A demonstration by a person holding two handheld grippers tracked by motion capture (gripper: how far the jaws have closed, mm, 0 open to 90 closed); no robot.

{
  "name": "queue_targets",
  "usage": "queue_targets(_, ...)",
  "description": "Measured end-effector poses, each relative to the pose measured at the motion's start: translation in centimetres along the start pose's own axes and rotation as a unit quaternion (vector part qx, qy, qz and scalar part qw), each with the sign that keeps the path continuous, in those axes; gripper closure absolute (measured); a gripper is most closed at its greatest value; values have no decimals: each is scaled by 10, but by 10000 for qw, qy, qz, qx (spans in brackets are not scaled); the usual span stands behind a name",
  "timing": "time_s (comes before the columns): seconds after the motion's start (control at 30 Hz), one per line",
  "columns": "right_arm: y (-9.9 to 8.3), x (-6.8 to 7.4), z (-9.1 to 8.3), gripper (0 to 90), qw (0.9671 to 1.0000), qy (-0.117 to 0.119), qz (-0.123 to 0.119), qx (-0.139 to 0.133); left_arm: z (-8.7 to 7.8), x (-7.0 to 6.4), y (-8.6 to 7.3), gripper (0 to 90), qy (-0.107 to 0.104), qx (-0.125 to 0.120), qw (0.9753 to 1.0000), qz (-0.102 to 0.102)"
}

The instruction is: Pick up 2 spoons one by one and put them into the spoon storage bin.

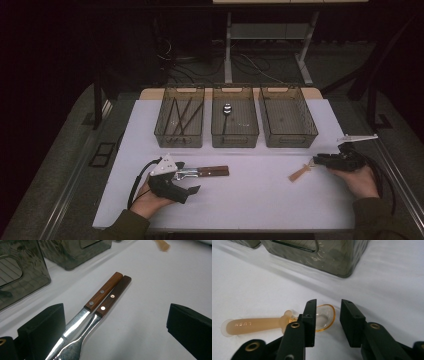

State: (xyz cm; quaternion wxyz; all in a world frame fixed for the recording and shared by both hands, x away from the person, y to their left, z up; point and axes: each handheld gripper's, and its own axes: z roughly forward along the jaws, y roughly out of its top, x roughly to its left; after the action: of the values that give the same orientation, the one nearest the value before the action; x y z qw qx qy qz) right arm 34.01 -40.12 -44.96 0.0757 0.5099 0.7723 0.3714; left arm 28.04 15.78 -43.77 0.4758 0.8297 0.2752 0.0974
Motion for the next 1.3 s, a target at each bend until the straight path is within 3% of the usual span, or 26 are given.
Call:
queue_targets(0.2, -1, -2, 2, 736, 9999, 159, 47, 30, 0, 0, 0, 17, -10, 6, 10000, 6)
queue_targets(0.53, -2, -4, -1, 801, 9997, 216, 145, -8, 0, -1, 0, 20, -24, 9, 10000, 20)
queue_targets(0.73, 0, -3, -10, 841, 9990, 289, 152, -314, 0, -1, 1, 20, -22, -14, 10000, 43)
queue_targets(1.3, 9, 8, -28, 849, 9979, 58, -40, -641, -1, -1, 1, 20, -37, -23, 10000, 56)
